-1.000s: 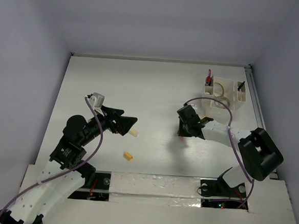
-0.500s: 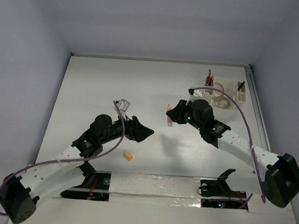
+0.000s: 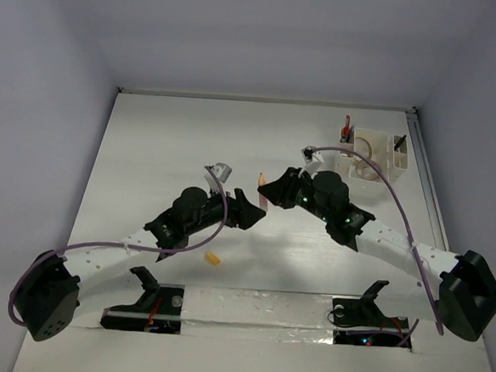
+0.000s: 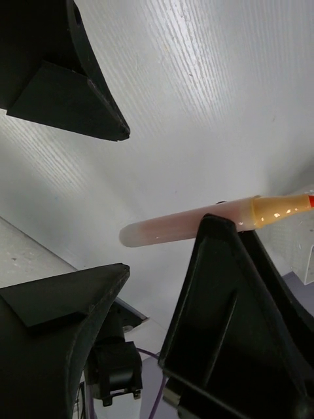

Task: Sort the stationery into containers
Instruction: Pick up the pen from the center of the board, then pick up the pen cap from the center of the board.

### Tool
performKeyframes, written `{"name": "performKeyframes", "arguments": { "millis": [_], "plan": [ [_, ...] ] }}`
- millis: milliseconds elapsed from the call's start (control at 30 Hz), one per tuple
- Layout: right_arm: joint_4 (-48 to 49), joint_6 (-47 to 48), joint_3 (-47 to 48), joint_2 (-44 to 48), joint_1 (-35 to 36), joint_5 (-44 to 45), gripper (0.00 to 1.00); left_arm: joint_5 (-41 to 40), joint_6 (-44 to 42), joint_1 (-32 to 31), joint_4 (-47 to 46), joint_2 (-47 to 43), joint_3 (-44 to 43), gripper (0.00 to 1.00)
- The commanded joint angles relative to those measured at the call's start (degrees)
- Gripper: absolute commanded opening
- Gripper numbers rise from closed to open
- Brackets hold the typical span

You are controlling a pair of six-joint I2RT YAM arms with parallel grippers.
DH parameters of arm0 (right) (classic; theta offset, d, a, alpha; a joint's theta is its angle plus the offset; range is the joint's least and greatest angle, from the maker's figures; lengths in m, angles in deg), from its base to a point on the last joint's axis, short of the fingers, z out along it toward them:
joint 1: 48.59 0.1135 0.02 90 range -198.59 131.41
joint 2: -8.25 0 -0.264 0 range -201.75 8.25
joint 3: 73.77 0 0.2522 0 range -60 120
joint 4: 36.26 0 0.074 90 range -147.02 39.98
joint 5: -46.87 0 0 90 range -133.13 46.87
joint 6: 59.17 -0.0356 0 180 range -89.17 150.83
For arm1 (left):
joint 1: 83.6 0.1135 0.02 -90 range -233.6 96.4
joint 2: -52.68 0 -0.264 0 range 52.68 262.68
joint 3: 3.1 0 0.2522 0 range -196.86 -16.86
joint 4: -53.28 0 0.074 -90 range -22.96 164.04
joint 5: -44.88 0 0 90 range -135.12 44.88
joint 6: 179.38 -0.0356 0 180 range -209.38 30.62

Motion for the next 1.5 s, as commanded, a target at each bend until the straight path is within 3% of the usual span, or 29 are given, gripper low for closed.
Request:
{"name": "performKeyframes", "arguments": {
  "millis": [0,333,433,467,567,800,1000,1267,1400,1467],
  "plan": [
    [6.55,-1.74,-1.26,0.24,1.89,-1.33,0.13,-2.67,-1.19,-0.71,-6.54,1.73,-3.04,0.72],
    [8.92,-5.07,-3.28,0.15,3.47,-2.47,0.15,-10.59,-3.30,-4.04,-8.21,4.02,-5.06,0.45],
    [10.24,-6.39,-4.25,0.06,3.47,-3.00,0.15,-14.36,-3.56,-5.19,-9.00,4.64,-5.07,0.26],
    [10.33,-6.57,-4.25,0.06,3.47,-3.18,0.15,-14.98,-3.73,-5.97,-8.92,4.73,-5.06,0.14],
    [10.51,-6.92,-4.69,0.85,3.47,-2.83,0.16,-15.68,-4.00,-6.51,-7.43,4.64,-5.33,0.00],
    [2.44,-2.71,-2.85,6.46,3.47,1.21,0.24,-15.86,-6.89,-6.51,-1.72,-1.76,-3.66,0.00],
    [-5.65,3.09,1.28,9.46,3.47,-0.88,0.43,-18.23,-10.59,-6.51,8.64,-11.35,-5.93,0.00],
    [-9.19,9.17,-0.90,14.47,3.47,-3.53,0.43,-19.90,-13.14,-5.19,25.53,-17.85,-16.92,0.00],
    [-5.06,8.89,-3.73,7.11,5.40,-11.86,0.43,-20.87,-14.01,-2.83,28.96,-19.88,-21.31,0.00],
    [-5.05,11.51,-1.98,2.28,8.47,-11.18,0.45,-18.95,-15.07,-1.86,29.67,-19.97,-22.55,0.00]
  ]
}}
